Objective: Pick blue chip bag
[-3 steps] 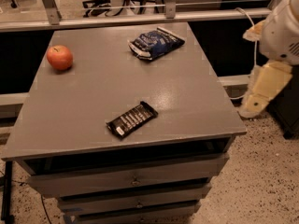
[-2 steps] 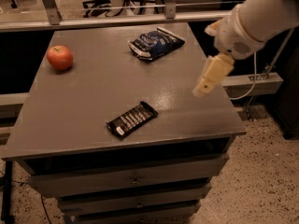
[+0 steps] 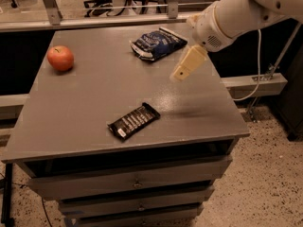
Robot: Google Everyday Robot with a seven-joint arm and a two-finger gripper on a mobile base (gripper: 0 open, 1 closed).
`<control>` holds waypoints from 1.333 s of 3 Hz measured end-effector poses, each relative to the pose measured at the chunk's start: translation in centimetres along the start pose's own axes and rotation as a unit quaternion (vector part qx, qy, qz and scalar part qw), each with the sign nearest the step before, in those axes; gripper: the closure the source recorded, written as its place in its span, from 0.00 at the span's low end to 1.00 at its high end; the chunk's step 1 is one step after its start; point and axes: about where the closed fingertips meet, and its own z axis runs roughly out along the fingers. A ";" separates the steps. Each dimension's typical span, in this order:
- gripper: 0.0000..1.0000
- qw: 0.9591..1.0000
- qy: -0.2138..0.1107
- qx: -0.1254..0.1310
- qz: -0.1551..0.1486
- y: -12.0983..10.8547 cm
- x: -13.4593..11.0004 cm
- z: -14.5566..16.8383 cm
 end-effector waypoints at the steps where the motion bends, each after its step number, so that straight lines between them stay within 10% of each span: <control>1: 0.00 0.999 -0.028 0.004 0.034 -0.5 -0.3 0.7; 4: 0.00 0.978 -0.146 0.036 0.146 -6.4 -3.4 12.1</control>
Offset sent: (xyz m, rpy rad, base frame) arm 0.0813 0.0540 -0.0270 0.4194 -0.0113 -0.1492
